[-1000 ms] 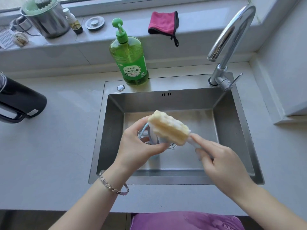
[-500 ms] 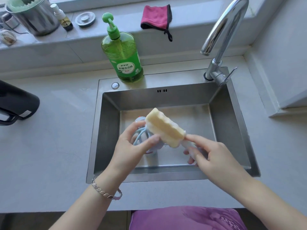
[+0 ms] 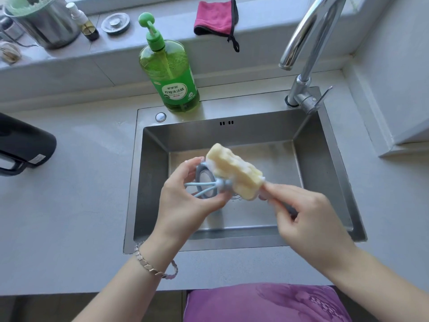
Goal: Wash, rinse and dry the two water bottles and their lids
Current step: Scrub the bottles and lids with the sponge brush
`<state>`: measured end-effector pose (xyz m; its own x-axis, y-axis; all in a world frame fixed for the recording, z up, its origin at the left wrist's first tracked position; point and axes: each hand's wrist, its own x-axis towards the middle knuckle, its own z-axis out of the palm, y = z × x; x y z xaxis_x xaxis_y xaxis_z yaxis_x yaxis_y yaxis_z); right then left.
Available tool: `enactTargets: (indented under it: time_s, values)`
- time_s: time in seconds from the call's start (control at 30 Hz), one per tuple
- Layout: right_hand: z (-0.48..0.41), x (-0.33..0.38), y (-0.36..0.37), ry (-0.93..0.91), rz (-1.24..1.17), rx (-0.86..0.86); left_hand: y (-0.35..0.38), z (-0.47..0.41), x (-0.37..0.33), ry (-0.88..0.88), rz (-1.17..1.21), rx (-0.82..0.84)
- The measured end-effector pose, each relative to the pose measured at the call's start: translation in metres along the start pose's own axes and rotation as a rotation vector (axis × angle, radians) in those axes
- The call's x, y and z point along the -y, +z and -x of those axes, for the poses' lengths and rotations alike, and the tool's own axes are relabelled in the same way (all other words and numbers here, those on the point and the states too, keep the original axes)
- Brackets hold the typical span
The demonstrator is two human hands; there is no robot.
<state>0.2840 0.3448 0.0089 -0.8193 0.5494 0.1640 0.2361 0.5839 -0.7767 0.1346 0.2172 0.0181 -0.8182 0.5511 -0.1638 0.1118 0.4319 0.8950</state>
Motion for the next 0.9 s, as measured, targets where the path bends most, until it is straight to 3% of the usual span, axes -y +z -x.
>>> enactTargets:
  time_s: [0.23,0.37,0.53,0.67,0.8,0.9]
  values:
    - [0.01,-0.005,-0.003,-0.098,-0.004,0.002,-0.005,-0.003,-0.001,-0.079,0.009,-0.035]
    - [0.0,0.0,0.006,-0.112,0.007,-0.013,0.004,0.007,-0.011,-0.042,0.008,0.14]
    - [0.011,-0.006,0.001,-0.059,-0.049,0.003,-0.003,-0.003,-0.006,-0.102,0.121,0.048]
    - [-0.001,-0.009,0.004,-0.005,-0.038,-0.033,0.007,0.012,-0.014,-0.06,0.077,0.177]
    - [0.008,-0.002,-0.002,-0.031,-0.053,-0.038,0.0,0.004,-0.013,-0.037,0.13,0.067]
    - [0.01,-0.003,-0.002,-0.041,-0.051,-0.049,-0.004,0.003,-0.014,-0.004,0.134,0.114]
